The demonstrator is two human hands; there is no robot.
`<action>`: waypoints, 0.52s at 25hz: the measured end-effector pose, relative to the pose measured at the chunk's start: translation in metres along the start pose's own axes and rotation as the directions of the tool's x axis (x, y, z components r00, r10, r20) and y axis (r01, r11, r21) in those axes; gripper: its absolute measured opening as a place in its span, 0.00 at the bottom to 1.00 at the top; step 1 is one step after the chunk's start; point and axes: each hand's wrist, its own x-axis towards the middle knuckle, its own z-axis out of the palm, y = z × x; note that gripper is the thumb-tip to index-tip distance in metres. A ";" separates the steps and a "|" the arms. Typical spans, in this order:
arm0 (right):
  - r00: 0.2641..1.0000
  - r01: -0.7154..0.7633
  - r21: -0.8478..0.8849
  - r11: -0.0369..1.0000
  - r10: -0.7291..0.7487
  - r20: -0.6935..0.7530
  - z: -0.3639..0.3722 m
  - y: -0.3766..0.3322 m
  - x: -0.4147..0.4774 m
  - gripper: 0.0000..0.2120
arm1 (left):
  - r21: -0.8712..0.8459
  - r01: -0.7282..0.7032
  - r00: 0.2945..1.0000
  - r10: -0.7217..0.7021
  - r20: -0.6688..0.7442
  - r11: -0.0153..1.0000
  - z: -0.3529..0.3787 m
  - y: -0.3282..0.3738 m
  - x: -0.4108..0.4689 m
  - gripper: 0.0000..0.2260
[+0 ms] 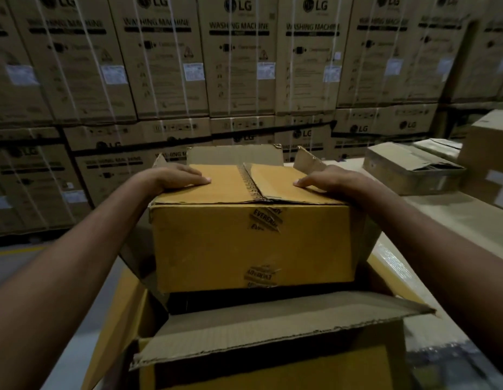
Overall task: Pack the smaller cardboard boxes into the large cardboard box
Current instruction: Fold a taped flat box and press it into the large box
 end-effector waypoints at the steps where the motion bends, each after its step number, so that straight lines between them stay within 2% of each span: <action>1: 1.000 -0.011 -0.006 1.000 0.011 0.001 0.008 0.005 0.001 0.32 | 0.000 -0.010 1.000 0.010 0.013 1.000 0.008 -0.007 0.000 0.30; 5: 0.999 -0.024 -0.043 0.999 0.022 -0.036 0.026 0.018 0.015 0.31 | -0.020 0.026 0.999 -0.026 0.028 0.999 0.026 -0.021 0.007 0.29; 9: 0.993 -0.021 -0.196 0.980 -0.002 -0.117 0.046 0.027 0.030 0.34 | -0.092 0.109 0.993 -0.104 0.063 0.990 0.041 -0.023 0.016 0.31; 13: 0.997 0.026 -0.230 0.973 -0.044 -0.071 0.070 0.048 0.029 0.37 | -0.136 0.176 0.984 -0.169 0.062 0.975 0.068 -0.034 0.021 0.34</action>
